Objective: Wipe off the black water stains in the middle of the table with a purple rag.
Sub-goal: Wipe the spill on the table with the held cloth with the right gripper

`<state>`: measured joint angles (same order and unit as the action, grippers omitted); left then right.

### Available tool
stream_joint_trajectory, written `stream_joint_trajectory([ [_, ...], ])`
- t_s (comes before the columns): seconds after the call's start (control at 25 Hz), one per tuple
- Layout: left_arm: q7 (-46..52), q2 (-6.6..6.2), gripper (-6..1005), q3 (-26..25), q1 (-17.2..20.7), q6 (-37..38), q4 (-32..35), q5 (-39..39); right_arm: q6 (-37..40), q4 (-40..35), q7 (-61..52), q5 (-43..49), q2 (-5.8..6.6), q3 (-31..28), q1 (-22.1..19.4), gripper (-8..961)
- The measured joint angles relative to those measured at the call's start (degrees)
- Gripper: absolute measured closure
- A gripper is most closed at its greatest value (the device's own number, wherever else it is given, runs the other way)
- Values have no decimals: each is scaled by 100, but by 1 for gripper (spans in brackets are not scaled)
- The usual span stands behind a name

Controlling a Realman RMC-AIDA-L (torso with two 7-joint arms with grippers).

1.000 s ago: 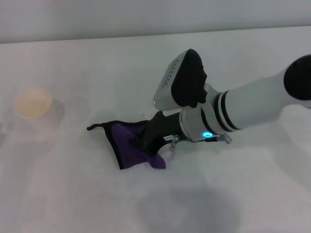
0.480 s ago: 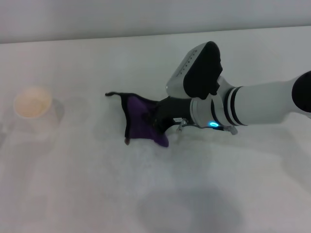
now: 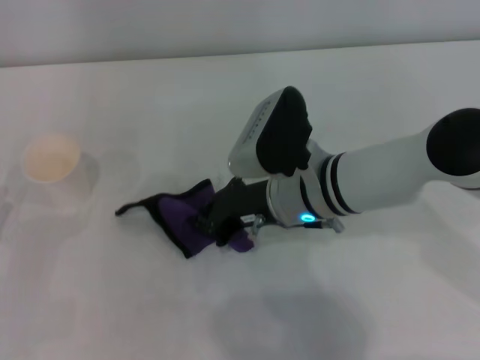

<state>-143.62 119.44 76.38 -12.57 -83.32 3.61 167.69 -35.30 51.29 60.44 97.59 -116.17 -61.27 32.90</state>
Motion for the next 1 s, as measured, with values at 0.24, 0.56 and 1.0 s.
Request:
stream_joint_trajectory([
  [0.24, 1, 0, 111, 0, -8, -10, -1, 0, -51, -19, 56, -165, -2, 263, 80, 862],
  [0.56, 1, -7, 112, 0, -8, -10, -1, 0, 684, -111, 62, -135, 48, 149, 11, 864],
  [1.0, 1, -9, 112, 0, -3, -9, 14, 0, 345, -227, 657, -109, 120, -1161, -311, 864],
])
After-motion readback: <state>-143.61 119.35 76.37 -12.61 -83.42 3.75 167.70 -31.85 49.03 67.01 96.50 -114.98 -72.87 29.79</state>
